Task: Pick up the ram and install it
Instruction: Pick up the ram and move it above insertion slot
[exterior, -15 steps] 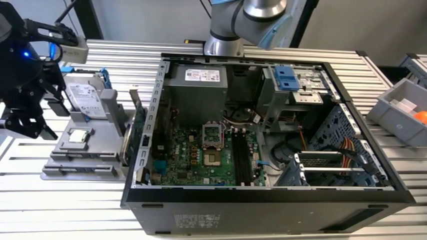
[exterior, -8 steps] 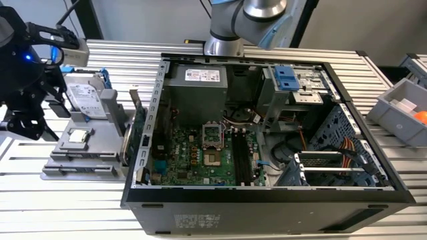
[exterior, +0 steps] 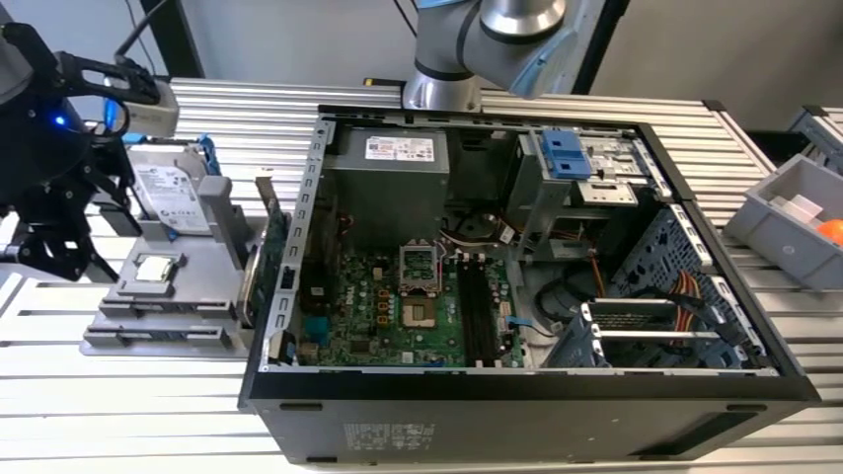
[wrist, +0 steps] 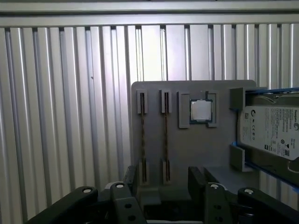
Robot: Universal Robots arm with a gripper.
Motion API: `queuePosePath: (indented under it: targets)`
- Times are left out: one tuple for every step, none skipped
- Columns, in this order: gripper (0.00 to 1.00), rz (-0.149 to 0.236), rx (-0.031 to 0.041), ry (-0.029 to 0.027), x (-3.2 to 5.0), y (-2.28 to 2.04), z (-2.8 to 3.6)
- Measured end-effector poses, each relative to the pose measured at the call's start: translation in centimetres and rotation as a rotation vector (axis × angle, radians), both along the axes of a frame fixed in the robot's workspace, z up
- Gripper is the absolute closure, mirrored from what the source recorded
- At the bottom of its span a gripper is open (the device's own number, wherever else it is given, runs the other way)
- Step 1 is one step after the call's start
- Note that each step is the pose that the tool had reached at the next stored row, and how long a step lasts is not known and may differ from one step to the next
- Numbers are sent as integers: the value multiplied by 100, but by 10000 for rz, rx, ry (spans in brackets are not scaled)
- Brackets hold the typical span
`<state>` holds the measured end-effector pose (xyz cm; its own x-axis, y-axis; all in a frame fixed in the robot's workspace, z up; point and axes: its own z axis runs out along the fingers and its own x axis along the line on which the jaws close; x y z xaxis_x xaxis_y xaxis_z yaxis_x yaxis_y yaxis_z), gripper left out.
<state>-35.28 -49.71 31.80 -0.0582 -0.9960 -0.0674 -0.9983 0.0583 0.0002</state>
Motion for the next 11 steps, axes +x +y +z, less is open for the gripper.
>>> queuePosePath:
  targets:
    - [0,-1,0,0,0,0,-8]
    - [0,0,0,0,0,0,-17]
    - [0,-1,0,0,0,0,-29]
    - [0,0,1,-1,0,0,-45]
    - [0,0,1,-1,0,0,-64]
    - [0,14,0,0,0,0,-81]
    - [0,37,-1,1,0,0,-98]
    - [0,62,-1,1,0,0,-117]
    - [0,81,2,-1,0,0,-137]
    - [0,86,0,1,-5,0,-153]
    - [0,86,0,0,-15,0,-172]
